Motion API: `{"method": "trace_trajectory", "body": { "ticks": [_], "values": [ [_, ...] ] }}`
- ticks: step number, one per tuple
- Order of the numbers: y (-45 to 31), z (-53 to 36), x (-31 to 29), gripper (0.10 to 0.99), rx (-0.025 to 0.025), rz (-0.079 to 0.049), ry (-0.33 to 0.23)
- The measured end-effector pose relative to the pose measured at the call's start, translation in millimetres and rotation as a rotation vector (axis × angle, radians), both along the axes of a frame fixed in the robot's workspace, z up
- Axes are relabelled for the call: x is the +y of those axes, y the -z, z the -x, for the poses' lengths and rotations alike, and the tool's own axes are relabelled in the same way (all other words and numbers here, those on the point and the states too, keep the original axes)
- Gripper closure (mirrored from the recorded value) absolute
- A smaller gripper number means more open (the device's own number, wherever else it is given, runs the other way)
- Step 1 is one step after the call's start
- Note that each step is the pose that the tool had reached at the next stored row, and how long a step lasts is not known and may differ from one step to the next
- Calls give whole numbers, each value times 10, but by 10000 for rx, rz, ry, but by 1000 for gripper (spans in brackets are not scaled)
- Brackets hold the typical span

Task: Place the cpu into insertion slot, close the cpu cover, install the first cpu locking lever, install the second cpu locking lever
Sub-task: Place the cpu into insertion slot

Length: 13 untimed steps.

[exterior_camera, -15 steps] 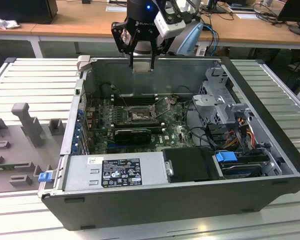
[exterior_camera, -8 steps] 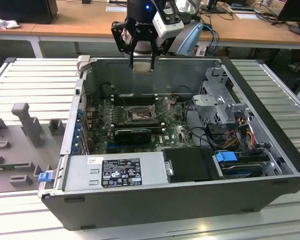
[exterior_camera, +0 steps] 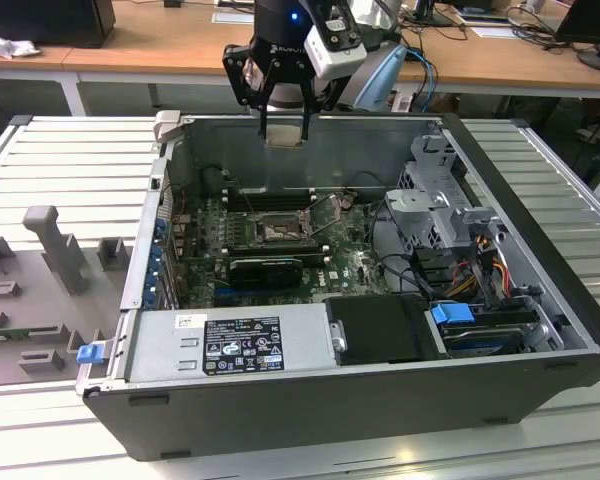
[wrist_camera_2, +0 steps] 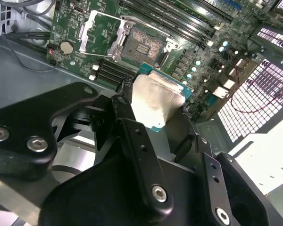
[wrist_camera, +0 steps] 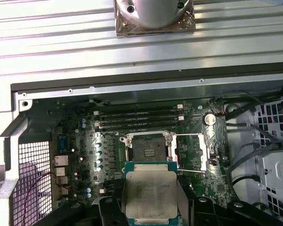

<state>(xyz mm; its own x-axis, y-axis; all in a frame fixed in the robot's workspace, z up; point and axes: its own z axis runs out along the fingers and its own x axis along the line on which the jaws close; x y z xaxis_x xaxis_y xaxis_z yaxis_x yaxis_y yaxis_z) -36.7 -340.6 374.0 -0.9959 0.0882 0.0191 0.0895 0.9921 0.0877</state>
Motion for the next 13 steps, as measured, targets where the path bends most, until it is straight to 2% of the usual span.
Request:
{"method": "trace_trajectory", "body": {
  "ticks": [7,13],
  "values": [
    [12,0,0,561,0,15,292],
    [18,0,0,561,1,16,830]
  ]
}}
